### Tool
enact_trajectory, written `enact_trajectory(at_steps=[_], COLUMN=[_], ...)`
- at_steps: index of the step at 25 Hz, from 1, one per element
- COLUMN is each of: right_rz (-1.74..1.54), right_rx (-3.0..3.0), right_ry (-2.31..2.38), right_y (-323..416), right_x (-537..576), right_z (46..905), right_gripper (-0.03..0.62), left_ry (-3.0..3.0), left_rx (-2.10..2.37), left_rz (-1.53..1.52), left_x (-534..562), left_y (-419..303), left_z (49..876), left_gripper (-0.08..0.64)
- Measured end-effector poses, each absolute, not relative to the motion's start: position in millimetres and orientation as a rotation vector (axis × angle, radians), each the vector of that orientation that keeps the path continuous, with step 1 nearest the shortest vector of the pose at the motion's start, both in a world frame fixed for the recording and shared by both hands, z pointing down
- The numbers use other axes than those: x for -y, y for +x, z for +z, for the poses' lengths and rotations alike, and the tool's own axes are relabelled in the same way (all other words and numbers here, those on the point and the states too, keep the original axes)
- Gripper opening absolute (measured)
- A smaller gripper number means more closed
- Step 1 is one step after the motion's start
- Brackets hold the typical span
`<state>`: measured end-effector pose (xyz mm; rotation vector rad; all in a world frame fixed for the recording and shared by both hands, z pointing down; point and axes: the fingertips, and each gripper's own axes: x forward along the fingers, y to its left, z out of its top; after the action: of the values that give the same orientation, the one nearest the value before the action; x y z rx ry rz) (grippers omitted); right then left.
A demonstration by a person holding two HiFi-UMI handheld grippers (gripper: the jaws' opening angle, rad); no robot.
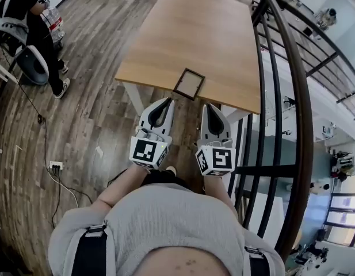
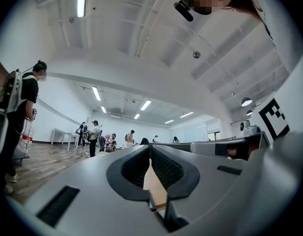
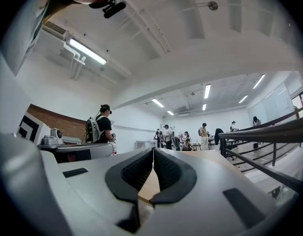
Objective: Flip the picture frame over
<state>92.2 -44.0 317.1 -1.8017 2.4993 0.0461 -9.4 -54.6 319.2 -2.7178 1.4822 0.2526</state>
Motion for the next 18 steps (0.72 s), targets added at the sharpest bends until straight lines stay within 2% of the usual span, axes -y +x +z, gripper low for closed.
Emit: enact_trajectory(at_steps=[10,15,18], right_rz=[0.167,0.181,0.331], right_rx=[-2.622,-2.815,-2.922], right_ry=[-1.797,-1.865,-2.05], right_y=[71,74,77], right_x=[86,111,130], right_z=[322,364,394], right_gripper=[0.015,0.015,0.017], left_ry=[-2.74,-2.79,-2.805], left_rx=[-1.441,-1.431,-1.441], left_rz=[0.265,0.247,0.208], left_x=[102,114,119], left_y=[-13,-6,-8], left_z=[311,329,341], left_gripper=[0.008,0.008,0.008])
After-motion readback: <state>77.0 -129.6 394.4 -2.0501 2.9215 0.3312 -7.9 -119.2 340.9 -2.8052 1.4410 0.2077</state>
